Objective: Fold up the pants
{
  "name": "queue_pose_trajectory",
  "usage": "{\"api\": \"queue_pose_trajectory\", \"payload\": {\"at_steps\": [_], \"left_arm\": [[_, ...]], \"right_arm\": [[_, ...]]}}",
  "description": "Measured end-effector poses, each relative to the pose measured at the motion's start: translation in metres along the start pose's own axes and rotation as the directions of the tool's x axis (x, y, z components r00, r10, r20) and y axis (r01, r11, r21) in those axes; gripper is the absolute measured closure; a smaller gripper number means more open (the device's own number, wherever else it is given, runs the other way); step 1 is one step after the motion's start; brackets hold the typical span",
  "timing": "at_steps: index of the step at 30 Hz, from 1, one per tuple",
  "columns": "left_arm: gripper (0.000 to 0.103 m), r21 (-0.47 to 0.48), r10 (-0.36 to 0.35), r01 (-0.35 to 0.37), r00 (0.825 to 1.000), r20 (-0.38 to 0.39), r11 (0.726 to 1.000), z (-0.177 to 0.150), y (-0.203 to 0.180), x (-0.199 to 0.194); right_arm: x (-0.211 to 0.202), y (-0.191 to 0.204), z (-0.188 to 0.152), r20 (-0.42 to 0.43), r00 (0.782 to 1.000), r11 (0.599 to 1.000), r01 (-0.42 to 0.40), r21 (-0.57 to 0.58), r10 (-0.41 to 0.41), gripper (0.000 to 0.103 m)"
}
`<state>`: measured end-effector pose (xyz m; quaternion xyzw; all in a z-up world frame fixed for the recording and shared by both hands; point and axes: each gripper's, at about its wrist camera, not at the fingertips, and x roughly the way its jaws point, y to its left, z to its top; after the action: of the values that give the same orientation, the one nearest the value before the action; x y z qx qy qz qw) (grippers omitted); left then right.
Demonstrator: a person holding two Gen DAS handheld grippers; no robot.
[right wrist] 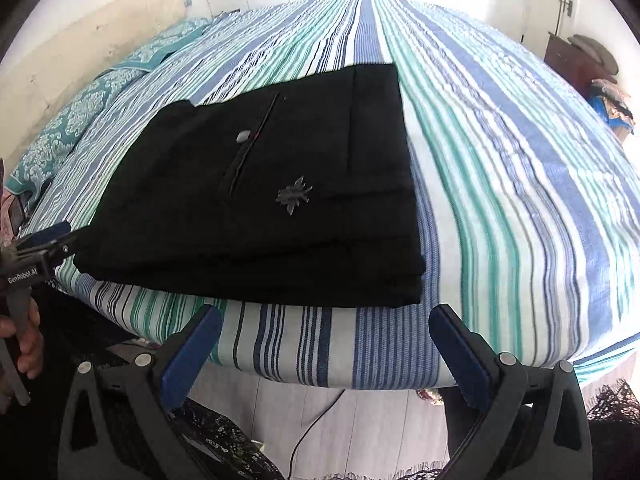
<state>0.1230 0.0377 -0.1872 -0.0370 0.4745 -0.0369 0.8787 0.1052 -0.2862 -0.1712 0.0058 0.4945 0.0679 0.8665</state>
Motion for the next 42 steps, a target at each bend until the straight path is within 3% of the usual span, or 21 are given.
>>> {"api": "queue_pose_trajectory", "payload": {"at_steps": [2,8,13,21,25,27,31,35,42], "left_arm": [[0.001,-0.032,-0.008,0.008,1.000,0.008,0.999,0.003,0.004,0.002],[0.001,-0.004,0.006,-0.006,1.000,0.028,1.000,0.003,0.001,0.003],[0.001,-0.016,0.002,-0.001,1.000,0.028,1.000,0.004,-0.002,0.005],[0.000,-0.036,-0.004,0.004,1.000,0.023,0.999,0.002,0.001,0.010],[0.000,-0.038,-0.001,0.002,1.000,0.025,0.999,0.003,0.000,0.011],[0.000,-0.037,0.004,-0.003,1.000,0.031,0.999,0.002,-0.001,0.011],[0.000,-0.026,0.017,-0.016,0.999,0.042,1.000,-0.001,-0.004,0.010],[0.000,-0.024,0.020,-0.019,0.999,0.046,1.000,-0.002,-0.004,0.011],[0.000,-0.032,0.014,-0.013,0.999,0.043,0.999,-0.003,-0.004,0.011]], "right_arm": [[-0.002,-0.011,-0.004,-0.003,1.000,0.999,0.030,0.033,-0.030,0.000],[0.005,-0.040,-0.006,-0.028,0.990,0.984,0.139,0.107,-0.137,0.000],[0.013,-0.045,0.002,-0.015,0.957,0.956,0.290,0.054,-0.290,0.000],[0.034,-0.042,0.006,-0.003,0.963,0.962,0.270,-0.028,-0.270,0.000],[0.043,-0.049,0.005,-0.026,0.979,0.979,0.201,0.029,-0.200,0.000],[0.053,-0.054,0.003,-0.078,0.981,0.983,0.179,0.040,-0.176,0.000],[0.053,-0.047,0.000,-0.035,0.977,0.977,0.210,-0.030,-0.211,0.000],[0.056,-0.055,0.003,-0.056,0.985,0.985,0.166,0.053,-0.163,0.000],[0.053,-0.055,-0.004,-0.023,0.985,0.983,0.172,0.059,-0.171,0.000]]}}
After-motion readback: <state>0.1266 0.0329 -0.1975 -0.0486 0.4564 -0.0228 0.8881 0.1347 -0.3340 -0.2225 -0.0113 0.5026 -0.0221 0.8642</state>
